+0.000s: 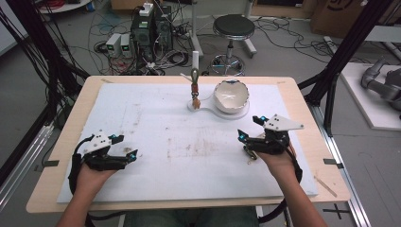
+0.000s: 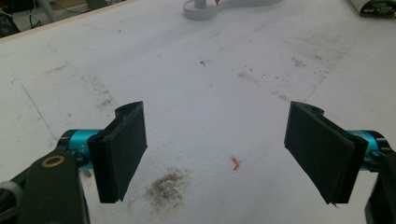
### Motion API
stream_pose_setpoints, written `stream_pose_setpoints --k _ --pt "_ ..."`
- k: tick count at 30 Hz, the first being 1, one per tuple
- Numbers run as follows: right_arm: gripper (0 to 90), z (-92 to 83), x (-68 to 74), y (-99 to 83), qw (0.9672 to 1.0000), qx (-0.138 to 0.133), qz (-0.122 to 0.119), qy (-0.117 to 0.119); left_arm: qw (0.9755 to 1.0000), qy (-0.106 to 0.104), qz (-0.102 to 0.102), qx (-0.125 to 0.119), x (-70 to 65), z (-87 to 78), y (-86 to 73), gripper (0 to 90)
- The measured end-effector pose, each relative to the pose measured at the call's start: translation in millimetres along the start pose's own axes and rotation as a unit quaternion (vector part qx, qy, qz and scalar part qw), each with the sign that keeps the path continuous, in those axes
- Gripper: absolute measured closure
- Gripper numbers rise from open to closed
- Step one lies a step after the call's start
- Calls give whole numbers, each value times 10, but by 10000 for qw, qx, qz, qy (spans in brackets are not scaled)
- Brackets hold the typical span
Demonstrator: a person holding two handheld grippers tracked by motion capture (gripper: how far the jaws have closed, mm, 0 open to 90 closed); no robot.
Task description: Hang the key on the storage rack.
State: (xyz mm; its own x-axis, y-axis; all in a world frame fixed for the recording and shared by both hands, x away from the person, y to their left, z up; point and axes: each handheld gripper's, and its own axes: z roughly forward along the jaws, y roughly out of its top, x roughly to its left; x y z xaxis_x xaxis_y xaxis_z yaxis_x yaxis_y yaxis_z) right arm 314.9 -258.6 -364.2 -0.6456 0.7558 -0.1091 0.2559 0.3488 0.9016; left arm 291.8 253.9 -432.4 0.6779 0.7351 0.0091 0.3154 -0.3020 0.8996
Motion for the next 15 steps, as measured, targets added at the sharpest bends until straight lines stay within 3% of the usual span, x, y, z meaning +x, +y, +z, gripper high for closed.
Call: stream_pose_setpoints --k 7,15 --pt "224 -127 -19 -324 9996 -58 260 -105 10000 -8 -19 -16 9 21 7 209" --pt "203 -261 -27 -577 9990 -183 371 -154 10000 -60 29 -9 9 43 5 209"
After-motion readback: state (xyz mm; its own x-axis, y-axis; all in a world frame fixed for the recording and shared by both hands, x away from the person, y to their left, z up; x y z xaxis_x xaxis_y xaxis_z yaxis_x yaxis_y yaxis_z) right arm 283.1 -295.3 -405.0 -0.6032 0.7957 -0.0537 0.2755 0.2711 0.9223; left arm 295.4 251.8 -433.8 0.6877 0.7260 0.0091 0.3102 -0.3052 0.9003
